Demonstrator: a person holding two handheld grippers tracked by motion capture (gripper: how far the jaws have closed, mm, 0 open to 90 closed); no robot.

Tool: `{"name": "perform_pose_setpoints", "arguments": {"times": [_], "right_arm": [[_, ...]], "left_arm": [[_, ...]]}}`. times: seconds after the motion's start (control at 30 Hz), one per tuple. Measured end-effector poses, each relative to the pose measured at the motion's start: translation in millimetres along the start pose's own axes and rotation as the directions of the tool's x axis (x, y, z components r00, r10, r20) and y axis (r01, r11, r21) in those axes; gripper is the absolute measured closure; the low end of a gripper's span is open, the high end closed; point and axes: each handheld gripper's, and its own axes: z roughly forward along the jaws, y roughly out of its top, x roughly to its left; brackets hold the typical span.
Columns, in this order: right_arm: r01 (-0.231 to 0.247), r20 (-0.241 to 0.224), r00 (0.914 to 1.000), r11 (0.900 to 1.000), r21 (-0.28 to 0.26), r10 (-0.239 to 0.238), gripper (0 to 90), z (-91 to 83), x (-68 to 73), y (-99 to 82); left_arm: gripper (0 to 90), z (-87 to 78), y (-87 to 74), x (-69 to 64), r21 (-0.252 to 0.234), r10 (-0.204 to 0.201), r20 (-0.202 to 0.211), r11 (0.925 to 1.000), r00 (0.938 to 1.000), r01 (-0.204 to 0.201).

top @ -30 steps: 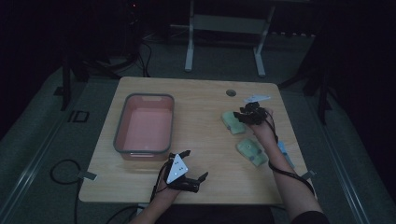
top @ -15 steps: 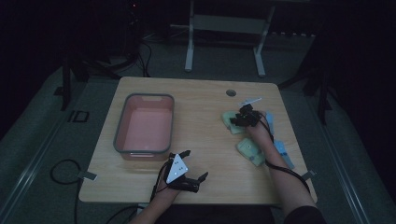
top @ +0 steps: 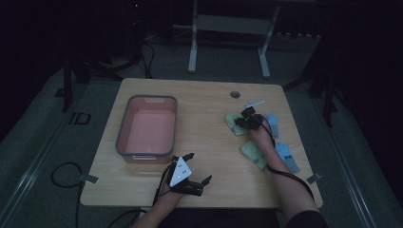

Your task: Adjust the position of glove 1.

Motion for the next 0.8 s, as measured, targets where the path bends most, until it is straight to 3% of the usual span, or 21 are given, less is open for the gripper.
{"name": "perform_pose_setpoints", "arguments": {"times": [0.27,0.47,0.5,0.8], "right_arm": [[-0.075,0.001,0.9972,0.9959,-0.051,0.075,86.6,-17.4,6.9,7.3],[-0.091,0.011,0.9957,0.9926,-0.080,0.092,86.5,-28.2,17.5,10.3],[-0.097,0.011,0.9951,0.9917,-0.085,0.098,86.5,-36.7,27.7,12.2],[-0.115,0.003,0.9932,0.9819,-0.151,0.117,86.5,-71.2,64.3,20.2]], "left_arm": [[0.5,0.0,0.0,0.2,0.000,-0.003,-0.001,1.0000,1.0000,0.003],[0.5,0.1,0.1,0.0,0.003,0.001,-0.001,1.0000,1.0000,-0.001],[0.5,0.2,0.1,-0.1,0.003,0.001,-0.002,1.0000,1.0000,-0.001],[0.5,0.4,0.2,-1.3,0.000,0.007,-0.011,1.0000,0.9999,-0.007]]}}
